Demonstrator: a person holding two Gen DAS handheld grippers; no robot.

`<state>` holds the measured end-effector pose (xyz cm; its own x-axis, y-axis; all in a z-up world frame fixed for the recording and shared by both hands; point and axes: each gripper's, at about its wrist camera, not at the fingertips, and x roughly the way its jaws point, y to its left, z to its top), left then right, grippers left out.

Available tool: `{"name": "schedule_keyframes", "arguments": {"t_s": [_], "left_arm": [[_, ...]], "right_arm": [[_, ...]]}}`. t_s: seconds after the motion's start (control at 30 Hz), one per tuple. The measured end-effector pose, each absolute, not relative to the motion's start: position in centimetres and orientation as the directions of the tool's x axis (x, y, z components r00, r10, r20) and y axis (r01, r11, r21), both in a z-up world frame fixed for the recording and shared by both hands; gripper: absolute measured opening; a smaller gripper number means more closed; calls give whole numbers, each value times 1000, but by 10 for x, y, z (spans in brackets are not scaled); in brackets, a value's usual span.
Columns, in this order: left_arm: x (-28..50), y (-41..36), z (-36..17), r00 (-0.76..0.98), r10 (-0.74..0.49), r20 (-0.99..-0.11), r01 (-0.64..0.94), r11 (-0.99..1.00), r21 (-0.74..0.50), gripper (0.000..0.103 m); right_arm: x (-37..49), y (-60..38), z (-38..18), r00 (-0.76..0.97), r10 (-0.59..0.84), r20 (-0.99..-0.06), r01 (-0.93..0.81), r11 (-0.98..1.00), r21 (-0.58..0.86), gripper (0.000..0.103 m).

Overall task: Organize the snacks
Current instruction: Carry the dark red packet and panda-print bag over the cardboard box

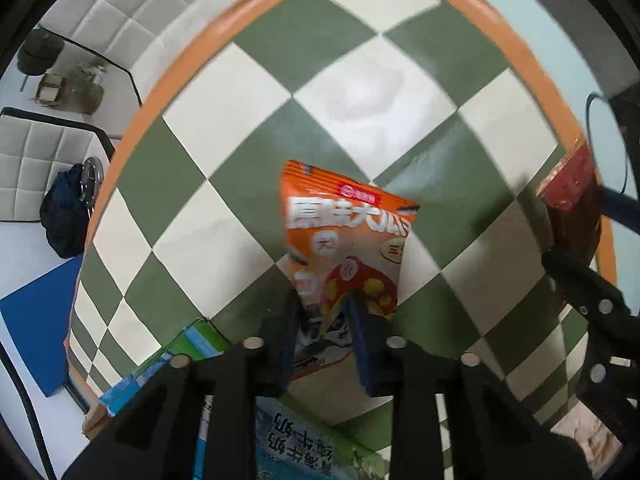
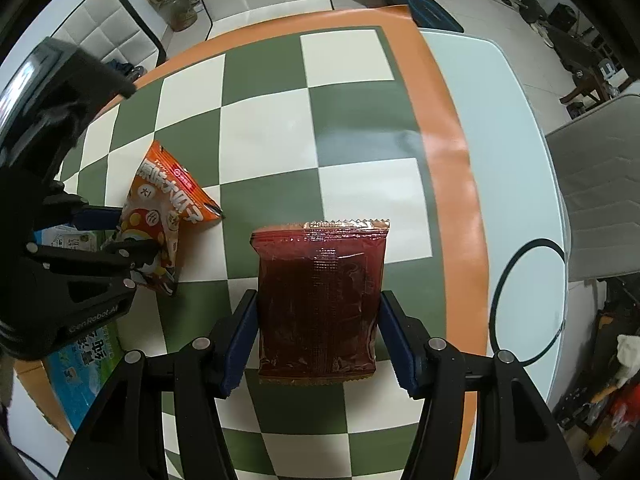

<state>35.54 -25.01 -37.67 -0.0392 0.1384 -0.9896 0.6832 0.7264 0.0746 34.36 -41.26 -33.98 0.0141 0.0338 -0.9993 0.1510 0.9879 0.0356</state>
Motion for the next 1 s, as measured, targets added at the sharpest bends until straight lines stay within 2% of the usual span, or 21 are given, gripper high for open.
{"name": "schedule_keyframes", "arguments": {"t_s": [0.13,0.37,0.6,0.83,1.0], "left_arm": [[354,-249,-359,-28,81,-996,654,755,44,15],[353,-235,-321,7,8,-1000,598,801,11,15],[346,-203,-270,53,-64,-997,526,850,-27,15],[330,-129,-210,136,-88,-987,410,912,-25,15],[324,-57,-188,176,-62,-982,306,952,-5,15]], "right_arm": [[339,-419,-334,31,30,-999,162,986,35,62],[332,-425,-321,60,47,-997,176,983,57,62],[328,-408,-280,120,96,-988,146,983,113,62],[329,-349,-217,205,172,-964,41,982,184,62],[330,-286,-186,229,243,-942,-51,970,238,62]]}}
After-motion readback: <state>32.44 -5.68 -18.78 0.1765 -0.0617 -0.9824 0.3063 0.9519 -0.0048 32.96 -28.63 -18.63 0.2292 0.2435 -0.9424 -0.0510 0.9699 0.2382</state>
